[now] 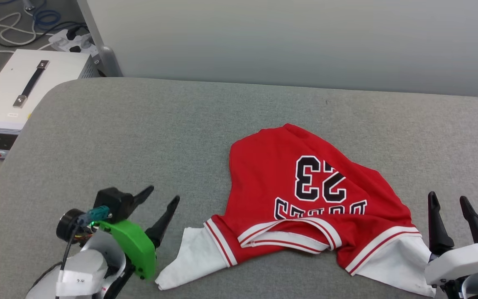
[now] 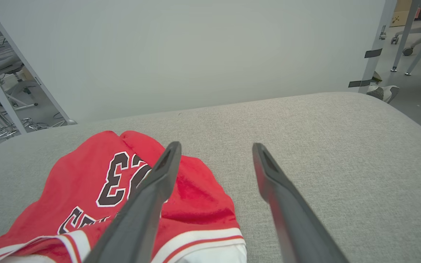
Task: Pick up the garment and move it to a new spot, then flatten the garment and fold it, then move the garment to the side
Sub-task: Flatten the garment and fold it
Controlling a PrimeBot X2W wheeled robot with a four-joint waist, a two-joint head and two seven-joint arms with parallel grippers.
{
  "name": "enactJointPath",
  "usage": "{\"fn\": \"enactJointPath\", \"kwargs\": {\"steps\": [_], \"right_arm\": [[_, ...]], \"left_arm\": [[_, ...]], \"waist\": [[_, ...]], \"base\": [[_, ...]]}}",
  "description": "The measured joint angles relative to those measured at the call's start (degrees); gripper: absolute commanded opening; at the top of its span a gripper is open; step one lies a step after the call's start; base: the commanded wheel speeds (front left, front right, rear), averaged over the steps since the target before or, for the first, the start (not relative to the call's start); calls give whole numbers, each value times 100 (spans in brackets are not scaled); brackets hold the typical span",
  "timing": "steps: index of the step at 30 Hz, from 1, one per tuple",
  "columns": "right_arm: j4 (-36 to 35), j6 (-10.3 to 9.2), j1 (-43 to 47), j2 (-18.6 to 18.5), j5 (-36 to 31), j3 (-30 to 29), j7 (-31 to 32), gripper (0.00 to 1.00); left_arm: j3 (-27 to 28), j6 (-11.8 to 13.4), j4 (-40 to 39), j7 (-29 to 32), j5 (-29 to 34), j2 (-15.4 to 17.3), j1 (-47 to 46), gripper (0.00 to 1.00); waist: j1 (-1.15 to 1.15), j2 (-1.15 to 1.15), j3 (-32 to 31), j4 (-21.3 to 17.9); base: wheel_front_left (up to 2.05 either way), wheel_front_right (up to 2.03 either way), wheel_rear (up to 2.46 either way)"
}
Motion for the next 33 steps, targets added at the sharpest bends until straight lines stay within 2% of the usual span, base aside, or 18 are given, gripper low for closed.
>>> {"fn": "enactJointPath", "kwargs": {"steps": [3,6,9,12,15,19,24,29,33], "right_arm": [[-73,0,33,-1,2,2,29,100],[-135,-1,83,-13,7,25,74,100],[-187,0,86,-24,9,64,113,100],[-231,-1,87,-47,12,98,152,100],[-269,-1,89,-116,19,159,244,100],[-382,-1,58,-366,20,377,639,100],[-491,0,-471,-1029,229,1039,1905,100],[-324,0,-1509,-1668,769,1820,4001,100],[26,-1,-2264,-1859,1165,2287,5644,100]], "left_arm": [[432,341,-304,-409,-21,-201,21,100],[934,597,-658,-481,42,-475,181,100],[1707,720,-1173,-482,363,-878,584,100],[2286,699,-1494,-481,815,-1260,1112,100],[2796,514,-1690,-482,1179,-1617,1527,100],[3053,155,-1705,-481,1707,-1879,1690,100],[3210,-151,-1659,-482,2105,-2178,1670,100],[3326,-361,-1566,-481,2339,-2482,1619,100],[3423,-449,-1477,-481,2432,-2664,1529,100]], "waist": [[0,0,-45,59],[0,0,-65,117],[0,0,-58,158],[0,0,-38,178],[0,0,-14,210],[0,0,69,284],[0,0,264,400],[0,0,504,591],[0,0,676,805]], "base": [[0,0,0],[0,0,0],[0,0,0],[0,0,0],[0,0,0],[0,0,0],[0,0,0],[0,0,0],[0,0,0]]}}
